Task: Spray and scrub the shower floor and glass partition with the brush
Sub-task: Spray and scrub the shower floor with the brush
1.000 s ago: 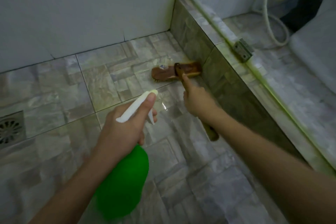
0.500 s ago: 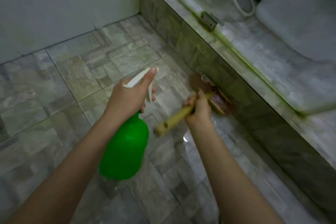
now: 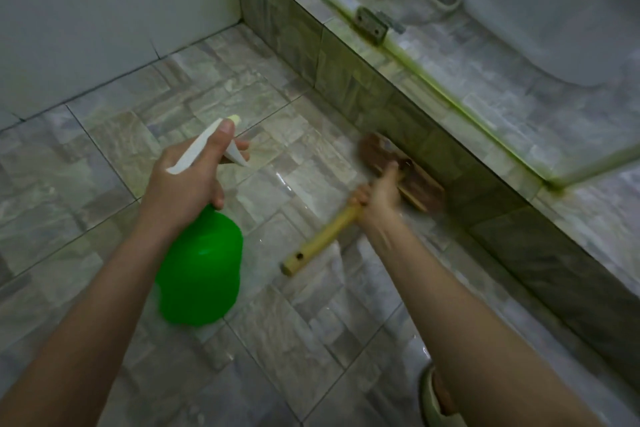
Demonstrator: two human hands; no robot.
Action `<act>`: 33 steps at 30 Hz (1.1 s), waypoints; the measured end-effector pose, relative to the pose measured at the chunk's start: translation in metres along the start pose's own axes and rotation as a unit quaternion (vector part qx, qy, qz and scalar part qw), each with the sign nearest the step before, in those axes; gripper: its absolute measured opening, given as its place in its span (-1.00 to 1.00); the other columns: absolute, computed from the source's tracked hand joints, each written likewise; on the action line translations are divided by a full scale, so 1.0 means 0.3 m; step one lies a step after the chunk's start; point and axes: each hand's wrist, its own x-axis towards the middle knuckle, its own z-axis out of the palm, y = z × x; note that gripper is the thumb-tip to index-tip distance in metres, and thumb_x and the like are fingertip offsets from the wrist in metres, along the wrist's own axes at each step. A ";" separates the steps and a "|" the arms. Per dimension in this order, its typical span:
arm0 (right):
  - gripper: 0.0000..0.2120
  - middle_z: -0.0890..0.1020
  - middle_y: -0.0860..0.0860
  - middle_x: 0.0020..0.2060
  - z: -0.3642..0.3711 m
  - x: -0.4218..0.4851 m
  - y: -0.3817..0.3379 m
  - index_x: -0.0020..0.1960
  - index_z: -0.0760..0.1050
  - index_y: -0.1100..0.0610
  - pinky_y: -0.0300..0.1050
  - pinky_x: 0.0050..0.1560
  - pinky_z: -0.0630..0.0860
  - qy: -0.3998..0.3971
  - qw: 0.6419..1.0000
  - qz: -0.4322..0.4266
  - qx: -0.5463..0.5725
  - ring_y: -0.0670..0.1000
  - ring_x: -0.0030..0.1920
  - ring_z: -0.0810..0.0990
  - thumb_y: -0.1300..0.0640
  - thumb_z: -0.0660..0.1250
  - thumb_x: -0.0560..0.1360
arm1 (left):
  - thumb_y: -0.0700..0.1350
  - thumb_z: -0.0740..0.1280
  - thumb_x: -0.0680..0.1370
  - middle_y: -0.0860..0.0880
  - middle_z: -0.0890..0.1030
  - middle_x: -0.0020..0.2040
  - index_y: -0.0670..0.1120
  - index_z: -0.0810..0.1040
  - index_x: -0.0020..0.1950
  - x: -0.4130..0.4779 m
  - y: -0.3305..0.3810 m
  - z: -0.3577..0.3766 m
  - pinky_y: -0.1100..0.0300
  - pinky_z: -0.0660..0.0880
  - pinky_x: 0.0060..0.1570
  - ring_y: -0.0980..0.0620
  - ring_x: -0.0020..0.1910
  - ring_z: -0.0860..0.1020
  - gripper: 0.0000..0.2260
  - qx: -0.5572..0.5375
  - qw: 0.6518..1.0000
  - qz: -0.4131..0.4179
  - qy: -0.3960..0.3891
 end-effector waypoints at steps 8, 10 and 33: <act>-0.55 0.19 -0.06 -0.70 -0.032 -0.003 -0.026 -0.27 0.23 0.10 -0.41 -0.66 0.14 -0.026 1.000 0.005 -0.014 -0.11 -0.74 0.15 -0.23 0.20 0.56 | 0.50 0.25 0.40 0.06 0.73 0.07 0.40 0.67 -0.12 -0.007 -0.003 -0.021 0.13 0.39 -0.31 -0.17 -0.34 0.51 -0.70 -0.043 0.999 0.019 -0.010; -0.52 0.18 -0.07 -0.69 -0.146 -0.023 -0.041 -0.32 0.20 0.08 -0.42 -0.65 0.12 0.001 1.000 0.012 -0.009 -0.11 -0.73 0.14 -0.26 0.19 0.55 | 0.47 0.24 0.42 0.06 0.73 0.07 0.38 0.67 -0.13 -0.012 -0.002 -0.022 0.14 0.39 -0.32 -0.13 -0.42 0.48 -0.70 -0.038 0.999 0.022 -0.013; -0.52 0.21 -0.05 -0.72 0.133 0.048 0.000 -0.29 0.22 0.12 -0.39 -0.65 0.18 -0.068 0.994 -0.009 -0.088 -0.09 -0.74 0.18 -0.23 0.15 0.58 | 0.43 0.18 0.47 0.12 0.71 0.10 0.00 0.71 -0.12 0.016 -0.027 -0.003 0.12 0.40 -0.29 -0.02 -0.53 0.43 -0.45 -0.057 0.998 0.022 0.024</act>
